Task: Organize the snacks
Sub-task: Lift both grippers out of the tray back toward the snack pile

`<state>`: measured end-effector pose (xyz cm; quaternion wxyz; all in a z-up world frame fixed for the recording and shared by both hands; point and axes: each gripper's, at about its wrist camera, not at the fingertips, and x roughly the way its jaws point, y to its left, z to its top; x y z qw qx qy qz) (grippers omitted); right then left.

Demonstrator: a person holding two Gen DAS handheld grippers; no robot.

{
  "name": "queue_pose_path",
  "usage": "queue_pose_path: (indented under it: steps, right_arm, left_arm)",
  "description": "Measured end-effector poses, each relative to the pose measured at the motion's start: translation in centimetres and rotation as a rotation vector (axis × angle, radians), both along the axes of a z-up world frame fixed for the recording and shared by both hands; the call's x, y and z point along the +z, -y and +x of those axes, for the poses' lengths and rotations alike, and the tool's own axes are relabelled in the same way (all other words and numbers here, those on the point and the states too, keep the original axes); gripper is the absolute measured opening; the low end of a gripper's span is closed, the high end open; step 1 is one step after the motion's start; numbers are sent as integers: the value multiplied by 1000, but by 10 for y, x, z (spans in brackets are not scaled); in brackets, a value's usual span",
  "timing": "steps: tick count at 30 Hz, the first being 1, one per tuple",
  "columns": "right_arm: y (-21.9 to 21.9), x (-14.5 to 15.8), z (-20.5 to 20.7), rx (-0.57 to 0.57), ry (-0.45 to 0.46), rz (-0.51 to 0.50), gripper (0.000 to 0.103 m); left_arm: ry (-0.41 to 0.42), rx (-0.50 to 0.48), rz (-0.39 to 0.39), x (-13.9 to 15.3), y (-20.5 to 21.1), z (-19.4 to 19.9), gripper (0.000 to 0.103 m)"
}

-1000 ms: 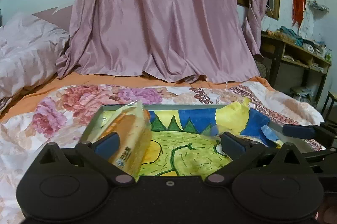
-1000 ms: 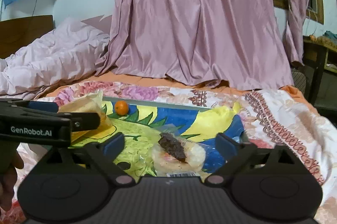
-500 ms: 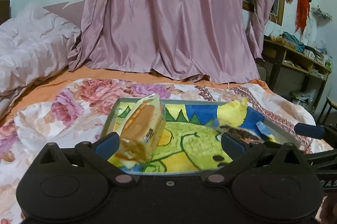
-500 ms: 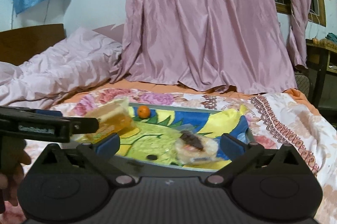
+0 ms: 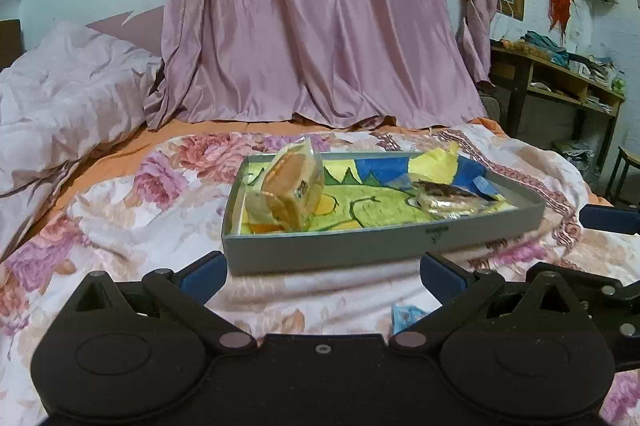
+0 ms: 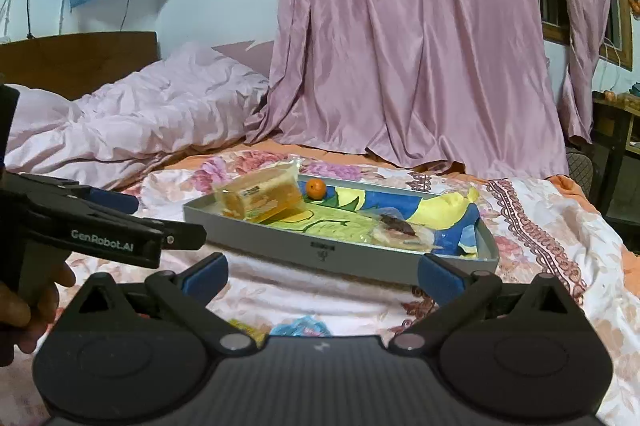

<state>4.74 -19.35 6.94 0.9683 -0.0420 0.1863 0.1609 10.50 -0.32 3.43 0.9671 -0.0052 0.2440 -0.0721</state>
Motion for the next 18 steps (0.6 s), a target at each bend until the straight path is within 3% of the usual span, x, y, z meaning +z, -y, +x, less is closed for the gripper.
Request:
queue_pose_path:
  steps: [9, 12, 15, 18]
  right_arm:
    - [7, -3, -32, 5, -38, 76, 103]
    - [9, -4, -33, 1, -38, 71, 103]
    - [13, -9, -28, -10, -65, 85, 103]
    - [16, -14, -21, -23, -100, 113, 103]
  left_arm:
    - [-11, -19, 41, -10, 1, -37, 102]
    - [-27, -25, 51, -23, -1, -47, 102]
    - [-105, -15, 66, -39, -4, -48, 102]
    - [-90, -28, 76, -42, -6, -49, 102]
